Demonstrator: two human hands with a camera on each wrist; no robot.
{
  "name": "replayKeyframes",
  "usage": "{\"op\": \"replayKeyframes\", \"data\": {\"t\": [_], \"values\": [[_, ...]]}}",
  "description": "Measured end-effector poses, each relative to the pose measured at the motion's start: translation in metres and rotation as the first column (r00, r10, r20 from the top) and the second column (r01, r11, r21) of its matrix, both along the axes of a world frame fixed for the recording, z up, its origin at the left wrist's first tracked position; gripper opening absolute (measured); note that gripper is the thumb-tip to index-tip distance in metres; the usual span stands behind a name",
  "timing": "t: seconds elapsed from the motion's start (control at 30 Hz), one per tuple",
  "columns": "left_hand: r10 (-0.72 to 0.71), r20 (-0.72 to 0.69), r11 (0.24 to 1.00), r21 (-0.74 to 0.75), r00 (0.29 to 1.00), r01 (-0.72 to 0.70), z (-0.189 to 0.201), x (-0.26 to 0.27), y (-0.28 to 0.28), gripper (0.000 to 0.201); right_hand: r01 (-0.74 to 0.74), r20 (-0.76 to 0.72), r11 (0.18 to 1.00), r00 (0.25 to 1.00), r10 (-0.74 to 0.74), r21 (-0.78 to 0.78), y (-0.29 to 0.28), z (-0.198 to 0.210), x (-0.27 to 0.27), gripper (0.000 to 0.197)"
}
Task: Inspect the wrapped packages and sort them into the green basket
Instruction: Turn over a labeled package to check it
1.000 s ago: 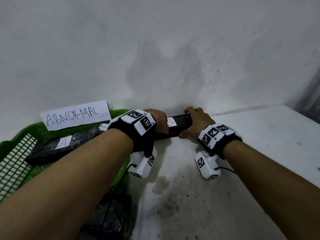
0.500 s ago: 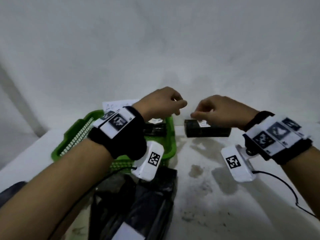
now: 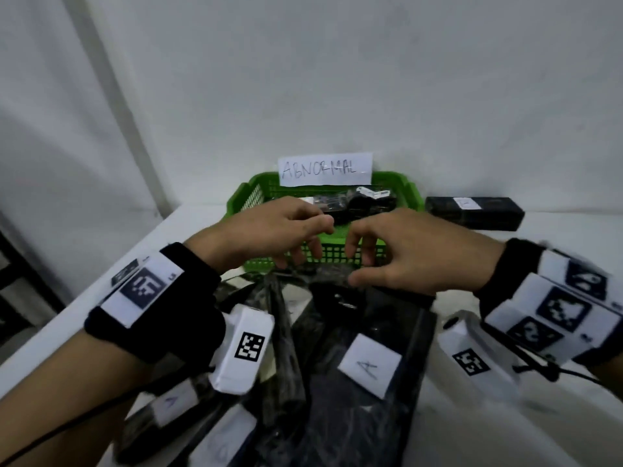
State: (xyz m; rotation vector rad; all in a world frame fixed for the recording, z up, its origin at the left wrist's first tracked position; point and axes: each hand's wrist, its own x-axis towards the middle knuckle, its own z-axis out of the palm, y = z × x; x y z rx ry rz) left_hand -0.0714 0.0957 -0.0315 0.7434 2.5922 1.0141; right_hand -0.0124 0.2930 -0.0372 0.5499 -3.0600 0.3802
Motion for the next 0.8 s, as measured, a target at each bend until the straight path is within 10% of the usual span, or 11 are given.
{"op": "replayKeyframes", "data": {"t": [0.43,0.8], "values": [[0.22,-0.002,0.974,-0.059,0.976,-0.22,-0.013,0.024,-0.138,0.026,-0.316,0.149,0.934,0.945,0.293,0.169,-0.135,0.0,-0.032,0.052],[0.254,-0.155,0.723,-0.625,0.955,-0.294,-0.036,0.016,-0.172,0.079,-0.324,0.197,0.919,0.939,0.283,0.224,-0.171,-0.014,-0.05,0.045]]}}
